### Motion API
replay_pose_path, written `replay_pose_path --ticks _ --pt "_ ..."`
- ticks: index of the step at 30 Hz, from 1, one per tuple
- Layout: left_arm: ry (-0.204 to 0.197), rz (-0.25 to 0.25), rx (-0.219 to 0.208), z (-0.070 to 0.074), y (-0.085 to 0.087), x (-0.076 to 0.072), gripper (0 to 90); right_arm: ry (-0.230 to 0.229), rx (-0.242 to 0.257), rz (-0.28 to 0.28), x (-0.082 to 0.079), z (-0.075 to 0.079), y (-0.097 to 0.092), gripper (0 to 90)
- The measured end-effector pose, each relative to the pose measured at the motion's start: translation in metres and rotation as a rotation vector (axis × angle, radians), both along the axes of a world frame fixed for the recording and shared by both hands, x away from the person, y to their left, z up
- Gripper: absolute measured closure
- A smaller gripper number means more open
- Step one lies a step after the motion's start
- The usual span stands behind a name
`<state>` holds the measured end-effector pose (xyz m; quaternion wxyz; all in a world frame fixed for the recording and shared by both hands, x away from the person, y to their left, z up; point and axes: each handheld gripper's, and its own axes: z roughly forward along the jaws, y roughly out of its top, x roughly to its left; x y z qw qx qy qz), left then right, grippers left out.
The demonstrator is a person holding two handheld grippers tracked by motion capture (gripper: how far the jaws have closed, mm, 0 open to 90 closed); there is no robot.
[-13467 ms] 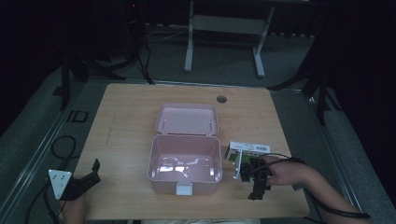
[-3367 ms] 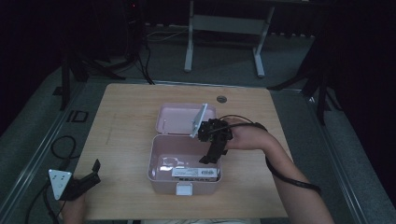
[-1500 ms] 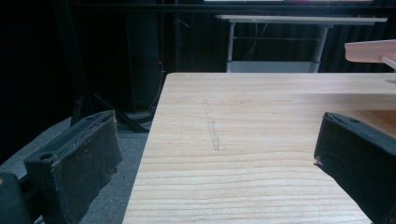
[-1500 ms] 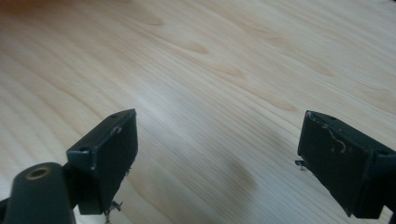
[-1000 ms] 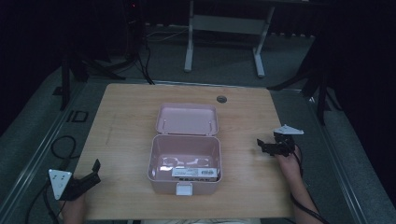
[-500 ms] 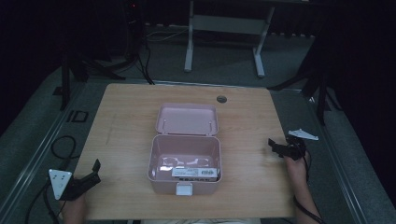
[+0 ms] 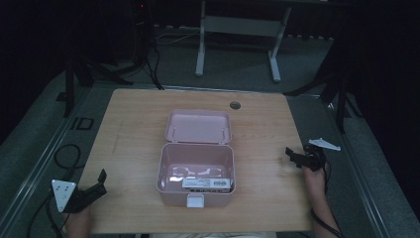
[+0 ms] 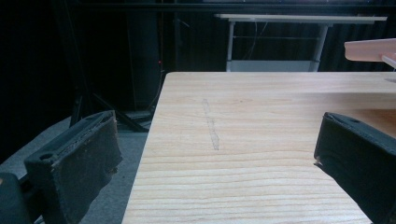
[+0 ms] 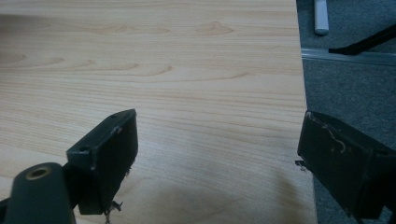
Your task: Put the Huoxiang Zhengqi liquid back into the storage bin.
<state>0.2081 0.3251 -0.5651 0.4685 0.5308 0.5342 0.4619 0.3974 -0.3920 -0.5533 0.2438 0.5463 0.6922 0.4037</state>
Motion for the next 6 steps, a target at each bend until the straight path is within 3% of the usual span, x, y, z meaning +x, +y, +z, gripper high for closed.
replay_pose_path --ticks 6 --pt "0.000 0.000 -0.001 0.0000 0.0002 0.0000 0.4 0.002 0.010 0.000 0.0002 0.0000 -0.0011 12.2"
